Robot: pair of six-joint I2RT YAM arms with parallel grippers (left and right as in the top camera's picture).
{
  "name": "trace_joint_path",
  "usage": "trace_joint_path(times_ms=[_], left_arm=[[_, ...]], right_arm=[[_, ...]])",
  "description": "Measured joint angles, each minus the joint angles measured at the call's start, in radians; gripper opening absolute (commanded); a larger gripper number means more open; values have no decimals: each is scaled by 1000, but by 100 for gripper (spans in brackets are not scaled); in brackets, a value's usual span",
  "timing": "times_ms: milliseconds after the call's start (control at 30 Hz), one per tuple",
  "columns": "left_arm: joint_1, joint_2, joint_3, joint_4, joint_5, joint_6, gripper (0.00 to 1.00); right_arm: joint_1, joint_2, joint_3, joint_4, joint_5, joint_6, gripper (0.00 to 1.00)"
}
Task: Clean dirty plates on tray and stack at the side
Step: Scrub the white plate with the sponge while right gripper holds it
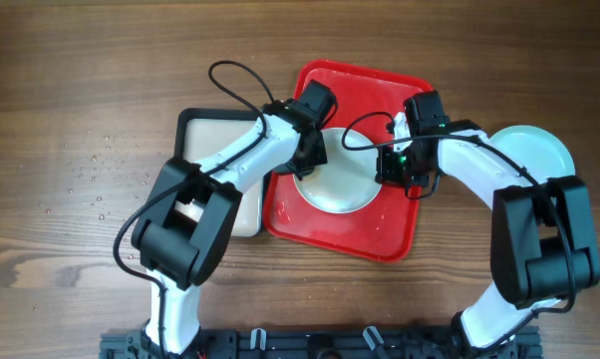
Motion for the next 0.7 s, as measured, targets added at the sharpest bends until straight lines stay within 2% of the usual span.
trace_joint_path(times_ms=[100,233,433,567,667,700], left_arm=[[8,26,-10,211,144,-1,4],[-22,54,-11,325,201,-41,4],[-57,77,-9,385,276,-64,4],[-97,80,-6,391,260,-40,4],[-83,79,14,305,217,-43,4],[-68,74,32,217,196,-55,4]], right_arm=[[-3,0,0,-1,3,7,4],[-4,0,0,0,4,8,4],[-6,0,0,-2,7,15,4],[-6,0,0,-2,7,14,4],[-6,0,0,1,6,14,4],[-4,0,0,3,6,14,4]])
